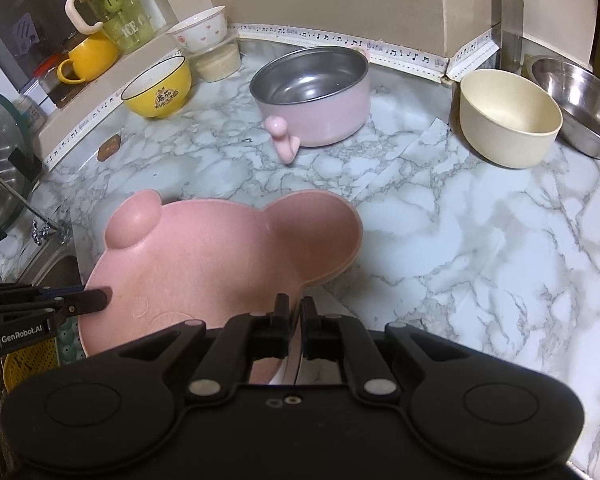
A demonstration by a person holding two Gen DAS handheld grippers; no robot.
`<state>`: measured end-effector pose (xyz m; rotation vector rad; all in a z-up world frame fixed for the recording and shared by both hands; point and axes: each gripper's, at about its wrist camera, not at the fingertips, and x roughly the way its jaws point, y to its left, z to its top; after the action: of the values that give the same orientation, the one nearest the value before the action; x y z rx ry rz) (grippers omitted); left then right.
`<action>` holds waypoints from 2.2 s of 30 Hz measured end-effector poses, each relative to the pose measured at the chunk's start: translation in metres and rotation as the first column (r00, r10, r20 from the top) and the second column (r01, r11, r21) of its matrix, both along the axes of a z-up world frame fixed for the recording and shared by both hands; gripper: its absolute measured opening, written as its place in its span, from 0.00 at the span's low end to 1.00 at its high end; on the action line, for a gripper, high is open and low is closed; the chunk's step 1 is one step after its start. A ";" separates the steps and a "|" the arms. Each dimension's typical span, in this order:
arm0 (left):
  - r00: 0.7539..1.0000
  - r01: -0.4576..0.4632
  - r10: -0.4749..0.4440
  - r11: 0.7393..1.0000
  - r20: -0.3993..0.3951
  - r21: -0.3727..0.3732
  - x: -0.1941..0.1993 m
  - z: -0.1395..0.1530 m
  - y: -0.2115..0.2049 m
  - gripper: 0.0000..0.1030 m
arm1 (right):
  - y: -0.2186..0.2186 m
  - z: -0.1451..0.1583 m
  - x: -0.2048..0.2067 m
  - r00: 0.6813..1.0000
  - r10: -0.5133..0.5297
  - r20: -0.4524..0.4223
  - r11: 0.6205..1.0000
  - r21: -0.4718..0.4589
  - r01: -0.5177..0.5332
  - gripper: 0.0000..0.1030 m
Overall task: Organize plates and bowls
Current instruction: 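Carry the pink bear-shaped plate with both grippers and lower it onto the stacked plates, then open both grippers and release the pink plate, then move both grippers to the stainless steel bowl beside the wooden cutting board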
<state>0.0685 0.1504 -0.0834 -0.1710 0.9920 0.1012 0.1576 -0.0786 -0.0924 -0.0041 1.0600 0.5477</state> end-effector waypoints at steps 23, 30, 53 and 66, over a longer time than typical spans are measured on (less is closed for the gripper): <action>0.999 0.020 -0.019 1.000 -0.049 0.003 -0.009 -0.002 0.000 0.12 | 0.003 -0.001 -0.006 1.000 0.019 0.005 1.000 -0.012 -0.019 0.28; 0.999 0.032 -0.032 0.999 -0.005 0.012 -0.019 0.010 -0.009 0.12 | -0.001 0.014 -0.017 0.999 0.024 0.043 1.000 0.019 -0.024 0.36; 0.953 0.132 -0.138 0.990 0.270 0.043 -0.024 0.084 -0.062 0.64 | -0.027 0.091 -0.065 0.957 -0.026 0.290 0.996 0.087 0.001 0.82; 0.897 0.179 -0.191 0.982 0.399 0.066 0.005 0.116 -0.116 0.76 | -0.072 0.118 -0.067 0.896 -0.098 0.432 0.993 0.100 0.061 1.00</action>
<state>0.0731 0.0342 0.0324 -0.0660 0.5869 -0.0936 0.0907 -0.1510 0.0259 -0.0094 0.5936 0.4869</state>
